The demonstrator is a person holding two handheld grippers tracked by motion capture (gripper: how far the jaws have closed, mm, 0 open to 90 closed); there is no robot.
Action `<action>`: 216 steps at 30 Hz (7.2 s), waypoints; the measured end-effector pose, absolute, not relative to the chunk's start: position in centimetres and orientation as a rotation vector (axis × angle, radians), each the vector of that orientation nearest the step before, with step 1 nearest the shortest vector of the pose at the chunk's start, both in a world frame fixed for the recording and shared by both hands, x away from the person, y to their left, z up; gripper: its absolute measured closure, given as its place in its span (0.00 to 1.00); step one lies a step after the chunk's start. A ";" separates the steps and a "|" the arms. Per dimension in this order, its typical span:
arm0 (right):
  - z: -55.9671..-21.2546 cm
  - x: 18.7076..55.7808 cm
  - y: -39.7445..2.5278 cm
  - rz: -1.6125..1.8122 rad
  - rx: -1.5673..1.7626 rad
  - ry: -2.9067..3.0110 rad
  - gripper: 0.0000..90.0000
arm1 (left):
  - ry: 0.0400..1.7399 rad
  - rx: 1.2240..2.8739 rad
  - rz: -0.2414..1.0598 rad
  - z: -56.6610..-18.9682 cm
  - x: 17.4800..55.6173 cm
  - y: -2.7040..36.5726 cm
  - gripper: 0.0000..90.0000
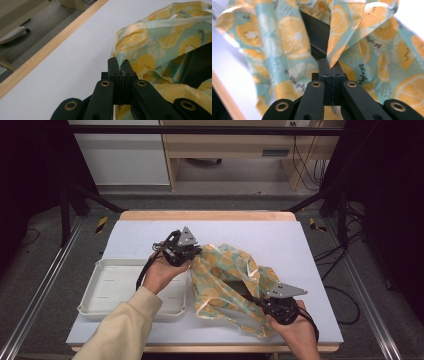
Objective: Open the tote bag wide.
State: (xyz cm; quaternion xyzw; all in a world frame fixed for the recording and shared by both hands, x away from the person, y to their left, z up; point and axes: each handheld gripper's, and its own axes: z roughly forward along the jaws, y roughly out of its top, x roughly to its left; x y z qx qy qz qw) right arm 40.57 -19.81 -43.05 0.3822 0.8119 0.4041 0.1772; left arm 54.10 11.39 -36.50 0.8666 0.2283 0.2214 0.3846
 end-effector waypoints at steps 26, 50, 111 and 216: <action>-44.3 45.1 -24.8 1.021 1.240 2.098 0.66 | 0.560 2.286 0.459 -41.8 50.0 11.3 0.99; -42.1 41.5 -14.2 1.173 0.869 2.333 0.61 | 0.501 2.316 0.440 -42.1 47.7 12.0 0.99; -47.1 41.1 -8.7 1.107 0.676 2.716 1.00 | 0.641 2.424 0.451 -44.3 54.1 9.5 0.97; -46.7 46.6 -24.4 1.032 1.283 2.167 0.99 | 0.495 2.448 0.451 -46.4 43.6 9.6 0.97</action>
